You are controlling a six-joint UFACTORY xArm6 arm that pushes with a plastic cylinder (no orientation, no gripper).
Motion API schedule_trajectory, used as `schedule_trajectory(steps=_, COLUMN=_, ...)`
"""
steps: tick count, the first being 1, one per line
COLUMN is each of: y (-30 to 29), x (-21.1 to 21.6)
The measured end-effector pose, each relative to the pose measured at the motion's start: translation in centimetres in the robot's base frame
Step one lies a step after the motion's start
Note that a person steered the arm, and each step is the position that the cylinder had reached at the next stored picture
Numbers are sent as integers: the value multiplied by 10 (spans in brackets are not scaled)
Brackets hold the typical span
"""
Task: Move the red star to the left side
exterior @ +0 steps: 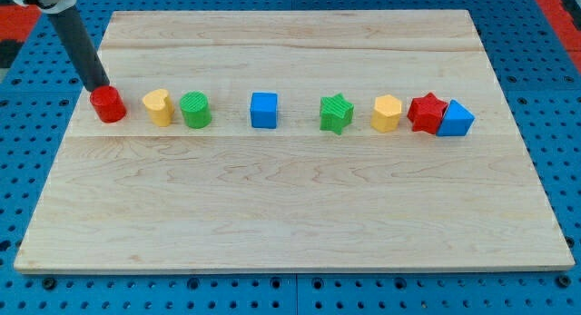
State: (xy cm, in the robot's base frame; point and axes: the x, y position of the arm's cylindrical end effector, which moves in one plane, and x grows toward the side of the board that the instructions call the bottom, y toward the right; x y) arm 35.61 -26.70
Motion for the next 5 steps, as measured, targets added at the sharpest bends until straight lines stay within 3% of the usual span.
schedule_trajectory(steps=3, y=42, x=-1)
schedule_trajectory(steps=4, y=69, x=-21)
schedule_trajectory(steps=5, y=139, x=-25)
